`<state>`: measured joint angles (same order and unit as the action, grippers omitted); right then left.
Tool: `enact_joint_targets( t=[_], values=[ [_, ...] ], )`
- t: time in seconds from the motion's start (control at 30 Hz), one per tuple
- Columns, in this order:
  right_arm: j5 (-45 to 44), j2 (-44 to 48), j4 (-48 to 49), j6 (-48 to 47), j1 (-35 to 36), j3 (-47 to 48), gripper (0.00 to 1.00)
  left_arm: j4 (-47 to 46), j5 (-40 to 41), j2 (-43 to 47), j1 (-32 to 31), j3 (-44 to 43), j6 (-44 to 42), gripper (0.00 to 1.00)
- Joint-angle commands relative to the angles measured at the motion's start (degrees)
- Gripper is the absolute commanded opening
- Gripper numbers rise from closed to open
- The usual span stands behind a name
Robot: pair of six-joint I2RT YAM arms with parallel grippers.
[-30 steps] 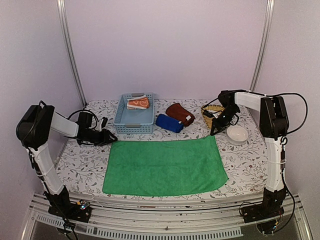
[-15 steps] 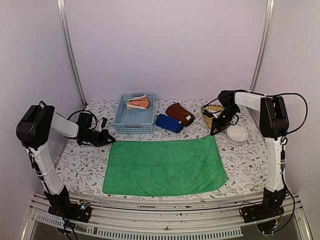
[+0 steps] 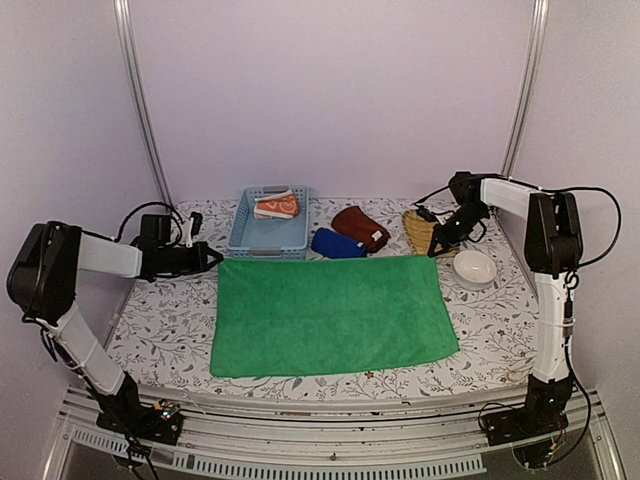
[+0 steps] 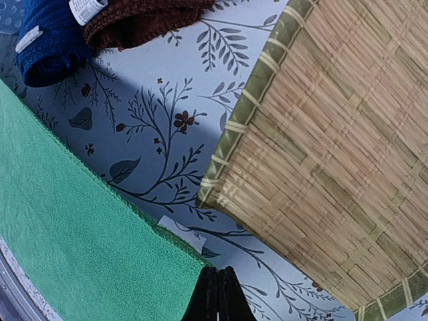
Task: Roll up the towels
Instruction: Pick up the towel from the center of the board, then fold the towel at the center of the board.
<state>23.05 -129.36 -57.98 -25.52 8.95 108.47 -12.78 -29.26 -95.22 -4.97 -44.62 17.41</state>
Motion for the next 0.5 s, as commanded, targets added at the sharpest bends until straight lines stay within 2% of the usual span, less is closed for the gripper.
enact_joint_targets(
  t=[0.0,0.47],
  values=[
    [2.4,2.5,2.6,-2.2,-0.2,-0.2,0.02,-2.3,1.5,2.3,0.2,1.3,0.4,0.0],
    [5.4,9.7,9.6,-6.2,-0.2,-9.4,0.02,0.8,1.1,8.6,0.1,3.1,1.9,0.0]
  ],
)
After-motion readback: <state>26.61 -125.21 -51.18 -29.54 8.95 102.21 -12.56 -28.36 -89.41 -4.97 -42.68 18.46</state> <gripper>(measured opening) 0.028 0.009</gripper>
